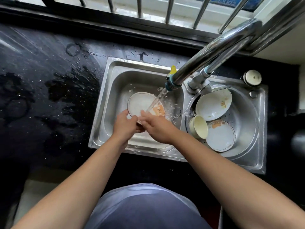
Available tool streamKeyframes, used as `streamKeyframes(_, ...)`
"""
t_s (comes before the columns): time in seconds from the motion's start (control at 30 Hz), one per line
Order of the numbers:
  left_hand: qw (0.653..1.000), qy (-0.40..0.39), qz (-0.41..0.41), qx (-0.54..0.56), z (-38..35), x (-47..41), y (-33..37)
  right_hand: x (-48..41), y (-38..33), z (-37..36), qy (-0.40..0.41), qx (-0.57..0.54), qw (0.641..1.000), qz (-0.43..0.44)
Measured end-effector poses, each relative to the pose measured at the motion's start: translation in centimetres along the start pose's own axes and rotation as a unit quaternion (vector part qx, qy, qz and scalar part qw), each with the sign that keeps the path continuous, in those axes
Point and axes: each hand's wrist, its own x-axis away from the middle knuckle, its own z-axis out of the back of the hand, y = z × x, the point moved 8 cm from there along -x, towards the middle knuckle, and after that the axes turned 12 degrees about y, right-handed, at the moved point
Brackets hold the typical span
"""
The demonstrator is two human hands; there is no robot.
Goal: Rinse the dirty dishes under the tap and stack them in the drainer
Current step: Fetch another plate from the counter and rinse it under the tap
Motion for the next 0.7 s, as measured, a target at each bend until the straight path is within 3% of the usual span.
streamKeyframes(0.13,0.999,-0.008,-0.010,-0.049,0.0,-0.1,-0.2,-1.5,2.3,0.5,0.022,0.094,0.994,-0.054)
streamKeyframes(0.23,0.999,-0.030,-0.011,-0.041,-0.7,0.9,-0.5,-3.1,-1.2,0.4,0.029,0.039,0.999,0.001)
streamKeyframes(0.33,1.000,0.011,-0.006,-0.007,0.9,-0.3,-0.1,-1.5,-2.0,-1.0,-0.017,-0.015,0.999,0.032)
streamKeyframes(0.5,0.999,0.020,-0.015,-0.037,2.0,-1.1,0.2,-2.2,1.0,-1.0,0.001,0.054,0.997,-0.062)
streamKeyframes(0.6,0.999,-0.005,-0.023,-0.027,1.2,-0.1,0.1,-3.9,-1.5,-1.0,0.026,0.016,0.999,-0.021)
streamKeyframes(0.7,1.000,0.018,-0.006,0.012,2.2,-1.3,0.6,-2.0,-2.3,-2.2,-0.027,-0.038,0.998,0.047)
